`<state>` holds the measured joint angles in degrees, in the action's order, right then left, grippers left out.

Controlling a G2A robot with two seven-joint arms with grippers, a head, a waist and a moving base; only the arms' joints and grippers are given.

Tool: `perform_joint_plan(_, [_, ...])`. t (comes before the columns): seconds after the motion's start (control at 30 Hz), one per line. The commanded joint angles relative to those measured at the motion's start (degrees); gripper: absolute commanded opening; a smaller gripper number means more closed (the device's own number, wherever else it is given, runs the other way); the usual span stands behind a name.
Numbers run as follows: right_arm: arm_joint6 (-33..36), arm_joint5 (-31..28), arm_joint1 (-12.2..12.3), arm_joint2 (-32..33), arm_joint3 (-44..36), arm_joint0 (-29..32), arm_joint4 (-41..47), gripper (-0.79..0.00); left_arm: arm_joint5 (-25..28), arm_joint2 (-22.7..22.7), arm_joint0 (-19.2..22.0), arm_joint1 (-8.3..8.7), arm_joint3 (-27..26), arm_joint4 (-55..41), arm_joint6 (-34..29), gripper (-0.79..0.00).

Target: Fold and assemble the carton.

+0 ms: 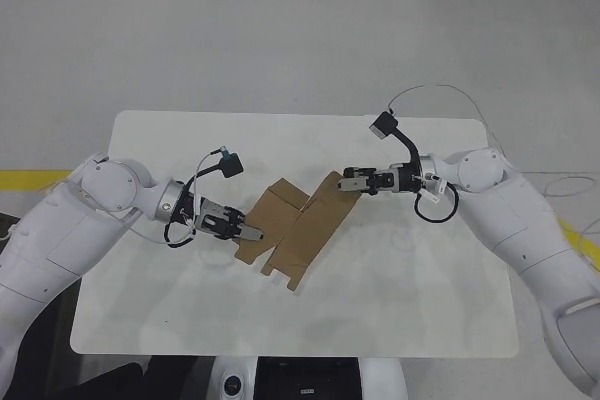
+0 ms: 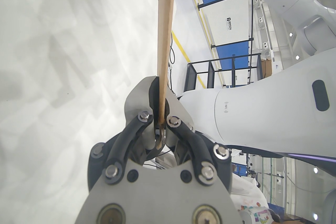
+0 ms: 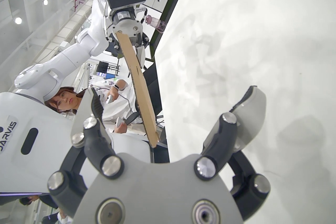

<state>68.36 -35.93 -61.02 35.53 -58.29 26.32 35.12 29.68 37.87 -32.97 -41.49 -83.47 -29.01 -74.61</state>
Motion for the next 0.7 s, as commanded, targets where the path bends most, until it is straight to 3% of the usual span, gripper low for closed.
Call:
perform_joint_plan(0.0, [0.2,0.2,0.1,-0.3,-1.0,0.3,0.1,0.000,-0.4,0.1,-0.2,-0.16,-0.1,0.0,-0.4,-0.785])
perform_joint_plan(0.67, [1.8,1.8,1.4,-3.6,-7.5,-0.3,2.4,0.000,-1.4,1.5,-0.9,-1.47,1.2,1.1,-1.4,-0.785])
